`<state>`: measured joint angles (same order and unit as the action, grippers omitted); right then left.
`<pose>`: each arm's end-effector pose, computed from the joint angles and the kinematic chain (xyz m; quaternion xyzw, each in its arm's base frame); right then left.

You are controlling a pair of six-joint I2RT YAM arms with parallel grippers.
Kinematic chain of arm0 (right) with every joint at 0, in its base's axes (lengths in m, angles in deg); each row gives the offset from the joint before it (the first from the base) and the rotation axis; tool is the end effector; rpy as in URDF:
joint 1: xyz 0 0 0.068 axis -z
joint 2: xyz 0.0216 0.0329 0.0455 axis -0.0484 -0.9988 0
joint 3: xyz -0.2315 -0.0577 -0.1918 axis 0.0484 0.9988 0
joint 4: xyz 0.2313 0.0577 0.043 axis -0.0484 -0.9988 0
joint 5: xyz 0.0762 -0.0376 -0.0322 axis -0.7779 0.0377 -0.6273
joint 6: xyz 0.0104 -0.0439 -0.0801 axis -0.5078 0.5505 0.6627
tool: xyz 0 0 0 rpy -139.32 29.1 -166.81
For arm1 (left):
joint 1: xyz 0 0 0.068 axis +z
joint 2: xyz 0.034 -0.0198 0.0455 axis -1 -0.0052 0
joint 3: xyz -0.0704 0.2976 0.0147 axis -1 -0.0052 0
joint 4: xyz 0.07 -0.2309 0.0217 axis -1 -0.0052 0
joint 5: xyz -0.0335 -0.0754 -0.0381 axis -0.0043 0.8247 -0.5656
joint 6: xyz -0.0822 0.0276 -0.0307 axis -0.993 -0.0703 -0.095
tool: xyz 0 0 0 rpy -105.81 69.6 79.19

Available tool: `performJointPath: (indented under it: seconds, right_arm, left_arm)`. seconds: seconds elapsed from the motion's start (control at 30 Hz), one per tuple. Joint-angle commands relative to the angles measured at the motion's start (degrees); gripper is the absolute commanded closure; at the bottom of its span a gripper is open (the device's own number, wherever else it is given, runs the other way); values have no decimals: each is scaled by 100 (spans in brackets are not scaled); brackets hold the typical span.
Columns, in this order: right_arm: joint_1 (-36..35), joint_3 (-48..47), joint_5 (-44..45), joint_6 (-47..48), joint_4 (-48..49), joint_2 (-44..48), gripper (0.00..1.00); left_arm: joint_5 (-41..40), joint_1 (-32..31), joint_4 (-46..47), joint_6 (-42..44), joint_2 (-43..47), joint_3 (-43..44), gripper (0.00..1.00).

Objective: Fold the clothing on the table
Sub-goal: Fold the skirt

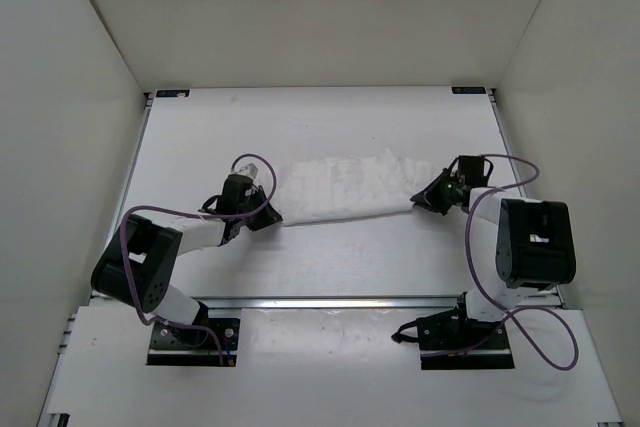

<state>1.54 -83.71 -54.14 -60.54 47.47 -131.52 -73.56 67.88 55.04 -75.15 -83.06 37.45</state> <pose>0.3080 0.0084 0.1539 0.3214 0.8708 0.2830 0.2416 0.2579 -0.1186 0.1490 -0.1101 0.9182 -0.2580 0.2798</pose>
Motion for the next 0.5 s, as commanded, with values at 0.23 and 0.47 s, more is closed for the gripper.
performJointPath:
  seconds: [0.23,0.47]
  right_arm:
    - [-1651,-2413,1313,2164,-2135,415,100]
    - [-3217,-2793,1508,2103,-2005,318,100]
  left_arm:
    - [-367,-489,349,-254,-130,-44,100]
    - [-525,-464,419,-325,-139,-79,100]
